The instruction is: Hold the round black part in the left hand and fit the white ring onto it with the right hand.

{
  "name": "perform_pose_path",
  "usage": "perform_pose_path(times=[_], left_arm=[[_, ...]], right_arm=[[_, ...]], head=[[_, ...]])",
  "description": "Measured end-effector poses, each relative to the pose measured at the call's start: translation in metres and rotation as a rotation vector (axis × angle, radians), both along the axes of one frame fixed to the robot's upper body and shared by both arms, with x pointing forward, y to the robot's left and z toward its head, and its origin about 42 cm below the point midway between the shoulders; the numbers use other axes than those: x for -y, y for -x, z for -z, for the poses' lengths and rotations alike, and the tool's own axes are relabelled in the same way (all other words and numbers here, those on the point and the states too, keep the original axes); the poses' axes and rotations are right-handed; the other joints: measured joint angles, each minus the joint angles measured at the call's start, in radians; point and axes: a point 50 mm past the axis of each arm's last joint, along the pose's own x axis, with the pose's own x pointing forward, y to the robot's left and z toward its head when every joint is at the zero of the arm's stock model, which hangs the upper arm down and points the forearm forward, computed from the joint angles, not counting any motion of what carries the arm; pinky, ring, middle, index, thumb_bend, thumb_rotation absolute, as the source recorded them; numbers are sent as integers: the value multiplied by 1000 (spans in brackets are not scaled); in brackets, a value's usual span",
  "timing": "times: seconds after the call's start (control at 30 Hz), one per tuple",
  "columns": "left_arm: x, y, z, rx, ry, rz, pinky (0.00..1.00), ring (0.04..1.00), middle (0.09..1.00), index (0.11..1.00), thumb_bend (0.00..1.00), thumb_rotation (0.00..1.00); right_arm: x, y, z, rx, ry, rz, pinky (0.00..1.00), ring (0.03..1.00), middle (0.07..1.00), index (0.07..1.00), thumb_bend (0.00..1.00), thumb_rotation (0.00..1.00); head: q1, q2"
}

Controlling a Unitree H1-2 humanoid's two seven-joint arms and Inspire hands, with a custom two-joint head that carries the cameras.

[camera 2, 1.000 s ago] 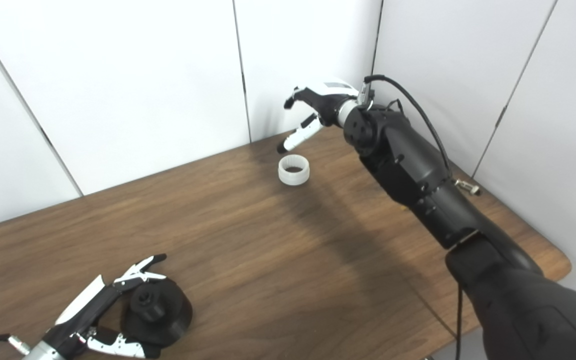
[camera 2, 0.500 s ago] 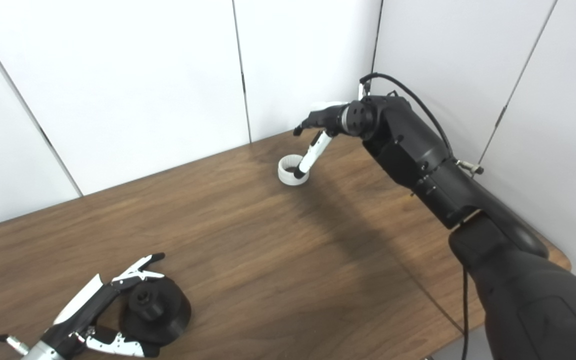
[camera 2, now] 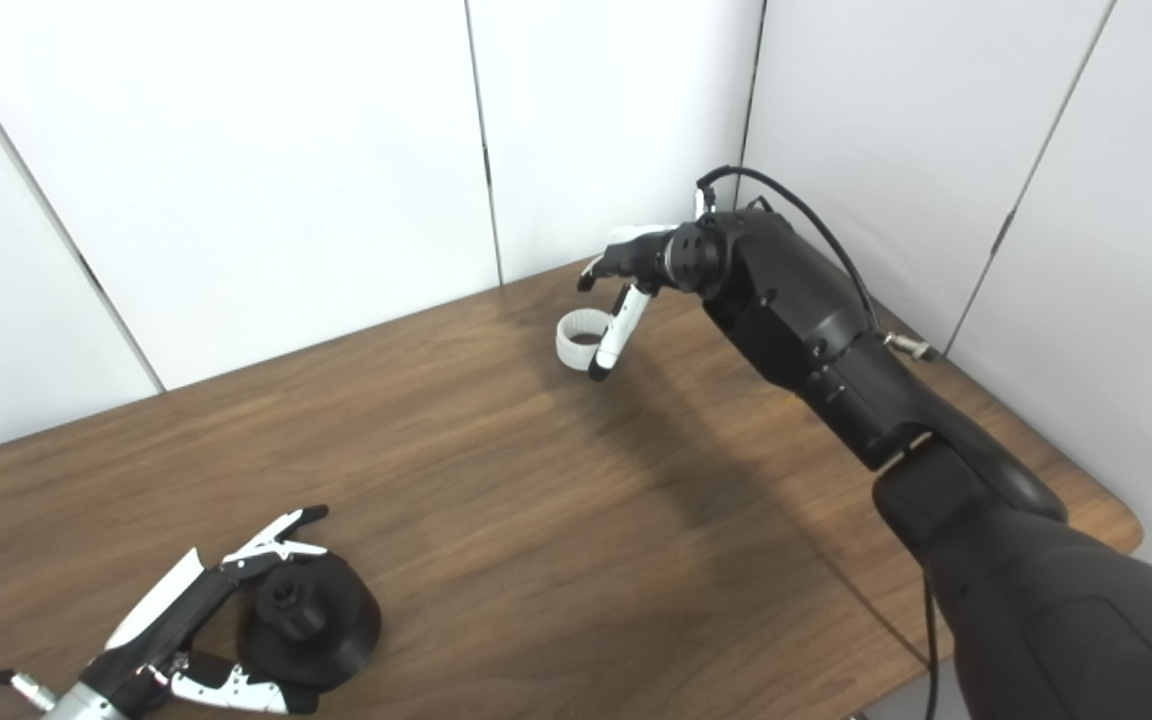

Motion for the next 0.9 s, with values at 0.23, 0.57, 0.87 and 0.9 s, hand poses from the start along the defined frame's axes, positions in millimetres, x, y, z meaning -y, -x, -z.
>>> perform_pose_path(times=[0.23, 0.57, 0.87, 0.9], left_arm=[[0, 1, 0, -1, 1, -1, 985, 1000, 974, 484, 523, 61], [-1, 2, 1, -1, 1, -2, 981, 1000, 973, 483, 523, 62], [-5, 5, 0, 2, 0, -4, 980, 1000, 970, 483, 523, 63], [-5, 5, 1, 2, 0, -5, 979, 1000, 972, 483, 523, 62]], right_arm=[[-3, 1, 22, 34, -13, 21, 766, 929, 980, 897, 989, 289], [-5, 2, 33, 88, -27, 32, 814, 933, 978, 901, 954, 279], [-4, 1, 41, 89, -28, 42, 829, 912, 961, 875, 936, 261], [-5, 1, 42, 94, -29, 38, 829, 909, 956, 869, 928, 255]], head=[[0, 0], [9, 3], [20, 8], [25, 11]])
